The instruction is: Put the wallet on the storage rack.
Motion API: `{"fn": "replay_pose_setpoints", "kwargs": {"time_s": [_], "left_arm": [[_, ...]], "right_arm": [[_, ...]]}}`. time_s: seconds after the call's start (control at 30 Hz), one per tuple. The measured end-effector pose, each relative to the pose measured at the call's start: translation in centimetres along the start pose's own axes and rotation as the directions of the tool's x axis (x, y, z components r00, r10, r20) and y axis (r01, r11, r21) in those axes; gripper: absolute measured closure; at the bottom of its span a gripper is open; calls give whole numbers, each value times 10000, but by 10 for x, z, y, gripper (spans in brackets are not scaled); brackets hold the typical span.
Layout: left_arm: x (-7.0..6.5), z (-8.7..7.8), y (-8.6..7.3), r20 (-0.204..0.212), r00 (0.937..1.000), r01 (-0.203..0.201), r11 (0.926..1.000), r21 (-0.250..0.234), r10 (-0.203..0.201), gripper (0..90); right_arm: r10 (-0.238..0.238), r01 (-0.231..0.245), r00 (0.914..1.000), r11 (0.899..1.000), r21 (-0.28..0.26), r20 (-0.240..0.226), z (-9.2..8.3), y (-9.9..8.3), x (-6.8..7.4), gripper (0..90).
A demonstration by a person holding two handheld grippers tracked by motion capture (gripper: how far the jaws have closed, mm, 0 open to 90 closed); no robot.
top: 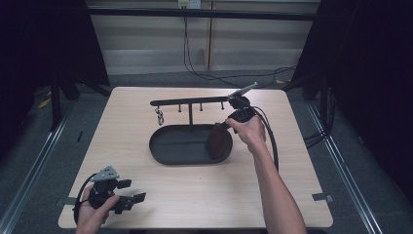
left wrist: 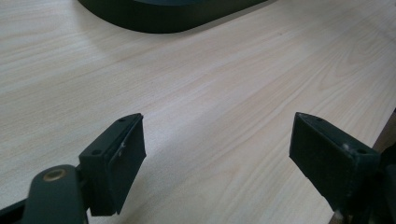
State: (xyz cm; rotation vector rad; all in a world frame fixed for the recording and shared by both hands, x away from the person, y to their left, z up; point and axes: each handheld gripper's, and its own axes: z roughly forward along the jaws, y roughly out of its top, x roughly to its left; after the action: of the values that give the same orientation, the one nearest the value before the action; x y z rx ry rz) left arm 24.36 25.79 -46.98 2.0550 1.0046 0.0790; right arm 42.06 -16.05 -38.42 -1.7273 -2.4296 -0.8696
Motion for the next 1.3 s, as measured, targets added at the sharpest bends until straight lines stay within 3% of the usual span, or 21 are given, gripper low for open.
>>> {"fn": "replay_pose_setpoints", "kwargs": {"time_s": [0.23, 0.33, 0.4, 0.47, 0.7, 0.8, 0.83, 1.0, 1.3], "left_arm": [[0, 0, 0, 11, 10000, 8, 10000, -4, -8, 183], [-1, 0, 0, -3, 10000, -5, 10000, -18, 5, 183], [-1, 0, 0, -12, 10000, 38, 10000, -37, -38, 183], [0, 0, 0, 4, 10000, 18, 10000, 1, -18, 183], [-1, 1, 0, 11, 10000, 7, 10000, 17, -7, 183], [-1, 1, 0, -7, 10000, 66, 10000, -12, -66, 183], [-1, 1, 0, 34, 10000, 66, 10000, -1, -66, 183], [0, 0, 0, 13, 10000, 46, 10000, -33, -46, 183], [0, 0, 0, 38, 10000, 20, 10000, -43, -20, 183]], "right_arm": [[212, -215, 9997, 9991, -379, -91, 1, -4, -10, 885], [590, -606, 9978, 9964, -592, -288, 0, -9, -20, 883], [622, -624, 9980, 9958, -664, -57, 0, -11, -25, 882], [764, -784, 9967, 9935, -819, -273, 1, -14, -30, 881], [996, -1021, 9945, 9911, -856, -327, 8, -18, -42, 877], [1010, -1033, 9943, 9920, -730, -346, 16, -20, -43, 875], [1056, -1103, 9921, 9914, -707, -681, 27, -22, -42, 874], [954, -990, 9934, 9935, -562, -644, 43, -23, -39, 868], [872, -941, 9928, 9920, -846, -822, 55, -33, -40, 828]]}}
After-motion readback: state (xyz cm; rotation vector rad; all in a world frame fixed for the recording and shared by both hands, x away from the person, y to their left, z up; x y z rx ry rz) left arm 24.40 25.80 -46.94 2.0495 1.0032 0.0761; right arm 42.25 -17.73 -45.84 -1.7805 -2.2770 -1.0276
